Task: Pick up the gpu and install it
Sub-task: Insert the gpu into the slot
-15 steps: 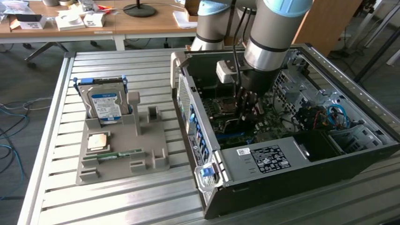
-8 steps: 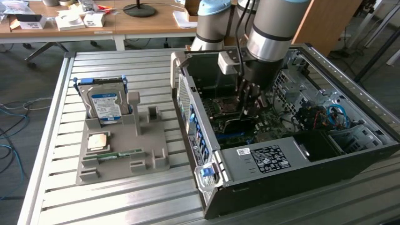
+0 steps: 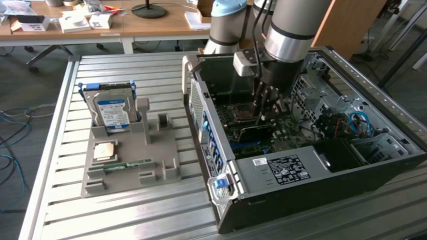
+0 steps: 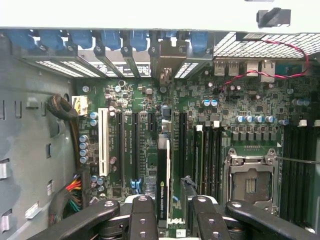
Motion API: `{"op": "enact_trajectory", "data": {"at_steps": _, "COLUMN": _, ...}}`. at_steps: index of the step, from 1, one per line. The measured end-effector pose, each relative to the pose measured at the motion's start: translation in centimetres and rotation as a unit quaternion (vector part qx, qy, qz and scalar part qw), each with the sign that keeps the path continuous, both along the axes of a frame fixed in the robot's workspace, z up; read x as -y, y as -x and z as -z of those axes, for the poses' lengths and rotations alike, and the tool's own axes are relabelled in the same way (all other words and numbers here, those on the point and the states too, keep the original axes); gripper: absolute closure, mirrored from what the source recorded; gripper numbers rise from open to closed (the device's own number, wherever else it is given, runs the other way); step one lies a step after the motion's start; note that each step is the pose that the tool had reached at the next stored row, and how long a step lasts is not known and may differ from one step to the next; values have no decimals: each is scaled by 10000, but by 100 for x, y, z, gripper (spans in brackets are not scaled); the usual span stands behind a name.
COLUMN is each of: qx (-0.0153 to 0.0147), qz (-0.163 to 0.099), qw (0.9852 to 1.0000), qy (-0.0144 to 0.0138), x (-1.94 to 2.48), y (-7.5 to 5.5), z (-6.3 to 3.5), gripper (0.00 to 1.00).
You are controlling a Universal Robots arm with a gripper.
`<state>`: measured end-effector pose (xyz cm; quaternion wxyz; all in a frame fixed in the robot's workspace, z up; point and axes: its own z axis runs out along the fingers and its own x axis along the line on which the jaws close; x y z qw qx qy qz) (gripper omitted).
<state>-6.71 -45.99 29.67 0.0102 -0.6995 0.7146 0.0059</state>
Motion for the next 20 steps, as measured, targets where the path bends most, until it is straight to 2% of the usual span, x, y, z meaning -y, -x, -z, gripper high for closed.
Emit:
{"op": "enact_trajectory", "data": {"at_steps": 9, "qx": 0, "qz": 0, "qw": 10000, "qy": 2, "x": 0, "y": 0, "z": -163, "gripper": 66}}
{"op": "enact_trajectory", "data": {"at_steps": 17, "qx": 0, "qz": 0, "qw": 10000, "qy": 6, "x": 0, "y": 0, "z": -261, "gripper": 66}}
{"op": "enact_trajectory", "data": {"at_steps": 20, "qx": 0, "qz": 0, "qw": 10000, "qy": 6, "x": 0, "y": 0, "z": -270, "gripper": 66}}
